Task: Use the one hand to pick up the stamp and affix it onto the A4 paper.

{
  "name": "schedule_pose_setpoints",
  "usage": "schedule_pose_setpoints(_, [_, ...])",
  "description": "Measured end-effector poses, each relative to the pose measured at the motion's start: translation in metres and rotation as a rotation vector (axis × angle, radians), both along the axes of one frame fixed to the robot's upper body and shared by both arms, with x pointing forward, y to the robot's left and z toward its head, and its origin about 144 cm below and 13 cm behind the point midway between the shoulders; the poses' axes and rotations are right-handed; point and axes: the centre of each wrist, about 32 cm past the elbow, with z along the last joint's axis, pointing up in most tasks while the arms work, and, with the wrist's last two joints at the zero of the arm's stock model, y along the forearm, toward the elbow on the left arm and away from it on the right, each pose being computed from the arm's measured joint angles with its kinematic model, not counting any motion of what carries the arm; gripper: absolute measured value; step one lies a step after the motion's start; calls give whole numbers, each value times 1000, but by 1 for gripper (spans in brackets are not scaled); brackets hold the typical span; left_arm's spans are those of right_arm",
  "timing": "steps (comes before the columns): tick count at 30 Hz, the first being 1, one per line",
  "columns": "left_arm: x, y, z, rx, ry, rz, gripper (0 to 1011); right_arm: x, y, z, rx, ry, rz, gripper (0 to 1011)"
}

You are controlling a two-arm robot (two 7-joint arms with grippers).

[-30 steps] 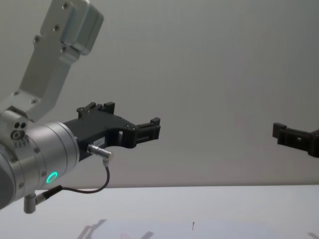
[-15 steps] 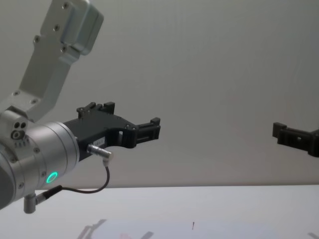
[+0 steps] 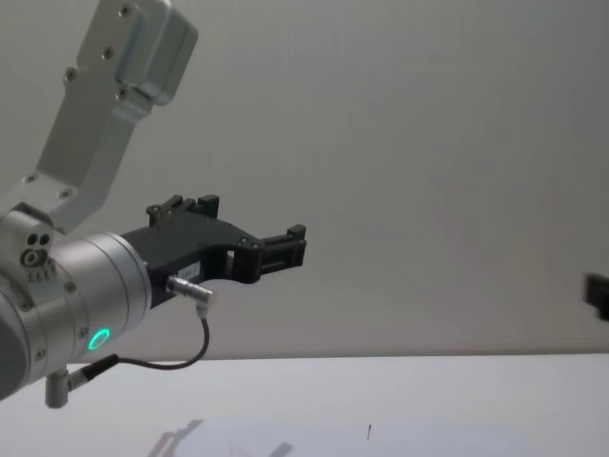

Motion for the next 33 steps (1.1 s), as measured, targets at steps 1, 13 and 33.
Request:
schedule_pose_setpoints(1, [0,0,0,0,0,0,1001,-4,-2,-1,0,6,-6,1001])
schedule_pose_setpoints(13, [0,0,0,0,0,0,1001,-44,-21,-11,1,88,-86,1001])
schedule_pose_setpoints(33, [0,0,0,0,0,0,1001,-23,-30,-16,-32,287,-81,1001])
